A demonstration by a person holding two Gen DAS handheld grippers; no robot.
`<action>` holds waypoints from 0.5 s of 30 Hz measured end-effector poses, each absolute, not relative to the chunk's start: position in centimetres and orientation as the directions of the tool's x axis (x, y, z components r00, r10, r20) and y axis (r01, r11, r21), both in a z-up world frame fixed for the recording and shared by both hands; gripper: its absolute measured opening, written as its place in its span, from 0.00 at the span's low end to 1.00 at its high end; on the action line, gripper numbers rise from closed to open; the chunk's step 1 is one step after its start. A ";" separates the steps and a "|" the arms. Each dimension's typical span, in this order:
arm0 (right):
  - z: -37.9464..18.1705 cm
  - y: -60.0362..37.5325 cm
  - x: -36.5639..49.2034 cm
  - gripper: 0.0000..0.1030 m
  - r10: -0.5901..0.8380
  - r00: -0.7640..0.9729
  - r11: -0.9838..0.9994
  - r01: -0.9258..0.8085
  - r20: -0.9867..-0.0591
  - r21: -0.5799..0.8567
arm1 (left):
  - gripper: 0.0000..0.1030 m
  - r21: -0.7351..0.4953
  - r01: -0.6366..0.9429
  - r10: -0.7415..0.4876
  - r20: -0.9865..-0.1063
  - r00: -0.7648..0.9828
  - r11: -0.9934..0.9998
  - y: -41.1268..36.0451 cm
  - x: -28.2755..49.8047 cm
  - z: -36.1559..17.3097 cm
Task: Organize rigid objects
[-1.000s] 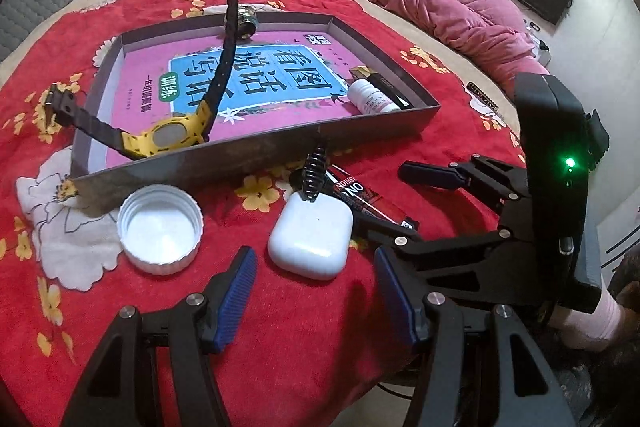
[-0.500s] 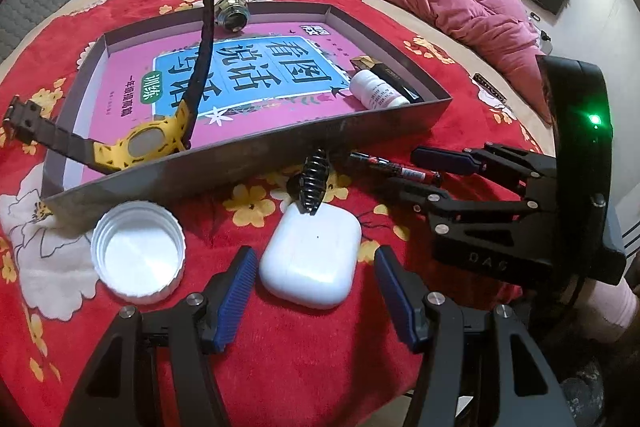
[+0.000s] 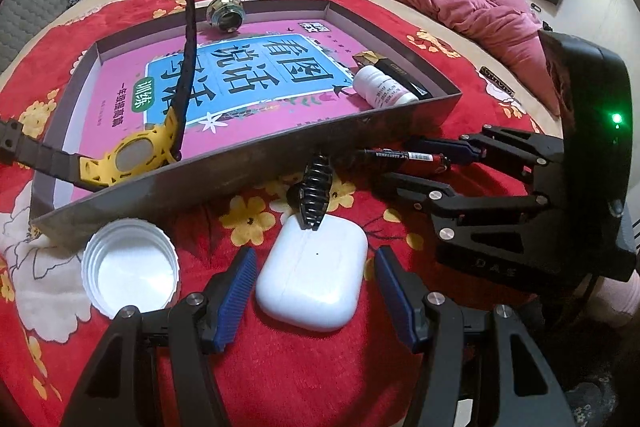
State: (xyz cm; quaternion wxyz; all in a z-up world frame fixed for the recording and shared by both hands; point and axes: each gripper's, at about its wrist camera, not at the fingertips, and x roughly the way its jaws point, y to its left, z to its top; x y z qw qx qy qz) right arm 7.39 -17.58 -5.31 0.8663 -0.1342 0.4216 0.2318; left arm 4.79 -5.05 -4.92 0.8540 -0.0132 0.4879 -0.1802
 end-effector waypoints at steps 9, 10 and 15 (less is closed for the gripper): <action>-4.8 -18.1 7.0 0.31 0.340 0.475 0.848 -0.527 -0.812 0.047 | 0.49 -0.190 0.303 -0.319 -0.827 0.464 0.934 -4.9 5.0 -5.0; -4.8 -18.1 6.8 0.29 0.346 0.470 0.847 -0.529 -0.812 0.054 | 0.49 -0.193 0.304 -0.321 -0.826 0.463 0.933 -4.8 5.0 -4.9; -4.5 -17.5 6.1 0.25 0.377 0.452 0.822 -0.565 -0.808 0.067 | 0.49 -0.206 0.310 -0.335 -0.824 0.456 0.928 -4.6 4.9 -4.8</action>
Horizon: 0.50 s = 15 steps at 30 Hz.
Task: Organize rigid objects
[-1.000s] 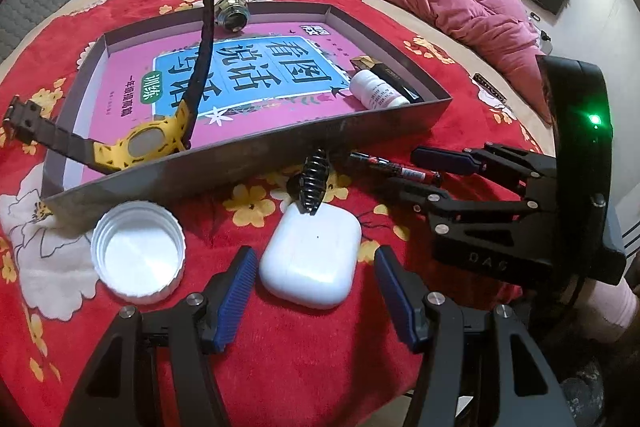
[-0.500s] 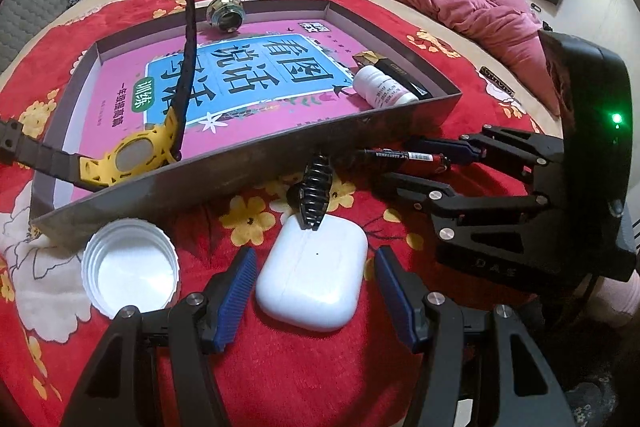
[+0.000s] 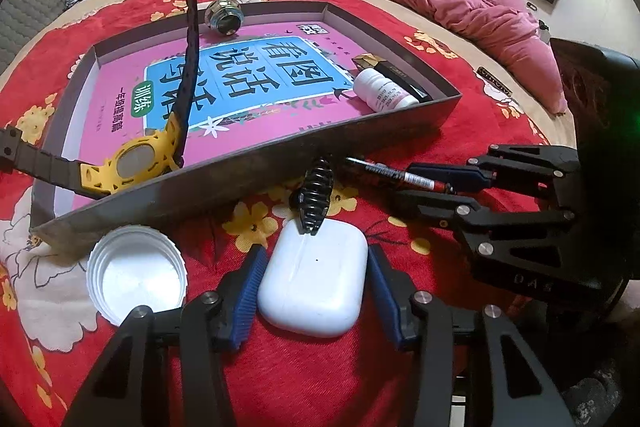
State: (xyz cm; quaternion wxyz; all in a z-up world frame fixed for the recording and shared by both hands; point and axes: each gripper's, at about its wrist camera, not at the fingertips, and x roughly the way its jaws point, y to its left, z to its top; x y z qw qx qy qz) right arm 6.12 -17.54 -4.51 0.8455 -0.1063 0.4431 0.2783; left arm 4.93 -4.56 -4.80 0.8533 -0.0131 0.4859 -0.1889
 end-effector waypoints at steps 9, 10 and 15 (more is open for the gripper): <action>-5.3 -14.6 5.1 0.25 0.396 0.446 0.740 -0.672 -0.802 -0.008 | 0.49 -0.217 0.302 -0.339 -0.826 0.450 0.928 -4.5 4.9 -4.9; -5.5 -14.5 5.3 0.25 0.400 0.442 0.741 -0.671 -0.803 0.000 | 0.49 -0.224 0.295 -0.342 -0.826 0.449 0.929 -4.4 4.9 -5.0; -5.8 -14.8 6.1 0.24 0.426 0.439 0.753 -0.656 -0.791 0.041 | 0.49 -0.231 0.283 -0.342 -0.822 0.454 0.931 -4.3 5.2 -5.2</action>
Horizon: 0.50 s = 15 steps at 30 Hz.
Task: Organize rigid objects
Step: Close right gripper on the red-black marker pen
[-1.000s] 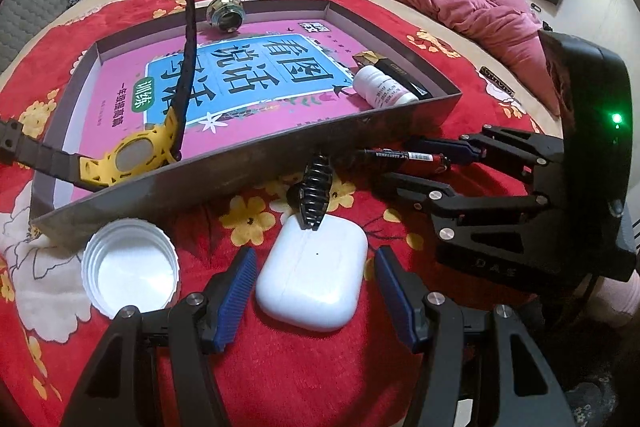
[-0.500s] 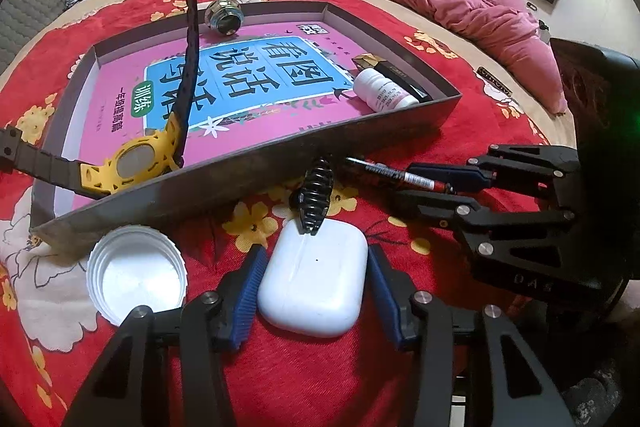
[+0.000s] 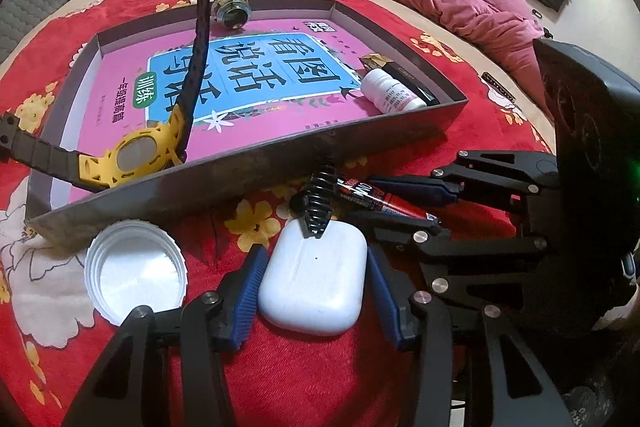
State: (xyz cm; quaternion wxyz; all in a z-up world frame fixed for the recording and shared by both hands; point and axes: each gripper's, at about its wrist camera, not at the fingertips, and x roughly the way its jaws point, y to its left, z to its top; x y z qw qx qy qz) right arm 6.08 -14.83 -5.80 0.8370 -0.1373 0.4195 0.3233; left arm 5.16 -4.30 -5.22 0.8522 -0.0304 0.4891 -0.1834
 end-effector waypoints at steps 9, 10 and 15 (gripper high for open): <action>-4.9 -16.9 6.9 0.15 0.502 0.396 0.778 -0.595 -0.769 0.201 | 0.48 -0.196 0.310 -0.327 -0.825 0.461 0.930 -4.7 4.8 -4.9; -4.9 -17.1 6.9 0.14 0.507 0.393 0.780 -0.589 -0.767 0.214 | 0.48 -0.203 0.308 -0.333 -0.823 0.461 0.929 -4.6 4.8 -4.8; -4.4 -18.0 6.5 0.11 0.527 0.389 0.786 -0.560 -0.756 0.260 | 0.47 -0.211 0.305 -0.339 -0.816 0.469 0.929 -4.2 4.3 -4.3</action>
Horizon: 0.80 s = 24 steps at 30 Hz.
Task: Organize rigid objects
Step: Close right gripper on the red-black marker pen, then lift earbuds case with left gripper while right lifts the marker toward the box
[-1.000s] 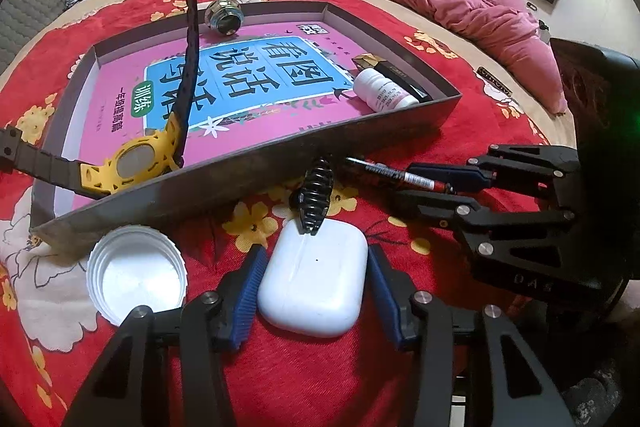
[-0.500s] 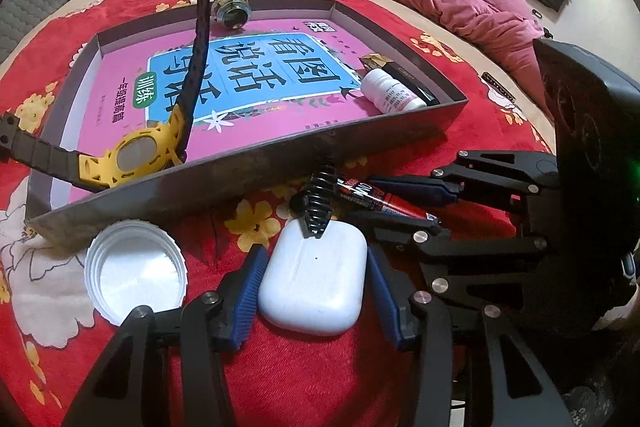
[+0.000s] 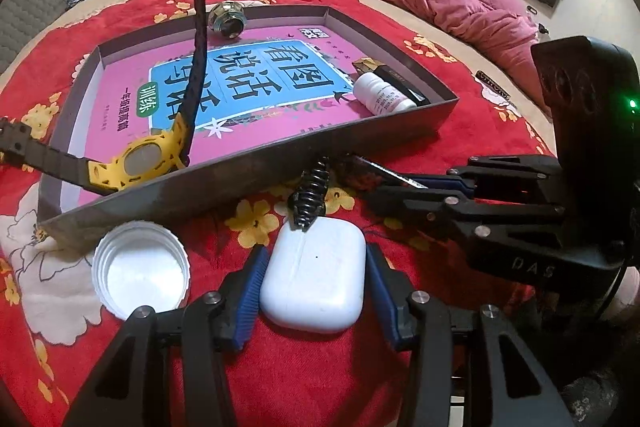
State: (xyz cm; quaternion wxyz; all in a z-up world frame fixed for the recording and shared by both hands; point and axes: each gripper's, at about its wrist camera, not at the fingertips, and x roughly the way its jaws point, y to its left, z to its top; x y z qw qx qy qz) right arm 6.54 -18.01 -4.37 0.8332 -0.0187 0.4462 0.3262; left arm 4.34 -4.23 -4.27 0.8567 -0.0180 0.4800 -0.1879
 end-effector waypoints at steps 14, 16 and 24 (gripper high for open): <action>-4.5 -16.8 5.2 0.11 0.427 0.391 0.810 -0.566 -0.815 0.152 | 0.43 -0.226 0.291 -0.349 -0.792 0.501 0.930 -3.4 3.1 -2.8; -4.6 -16.7 5.2 0.11 0.421 0.396 0.809 -0.571 -0.816 0.141 | 0.43 -0.225 0.294 -0.351 -0.789 0.504 0.929 -3.5 2.9 -2.7; -5.5 -18.3 6.3 0.12 0.477 0.321 0.823 -0.489 -0.818 0.289 | 0.43 -0.237 0.288 -0.358 -0.783 0.508 0.928 -3.3 2.9 -2.4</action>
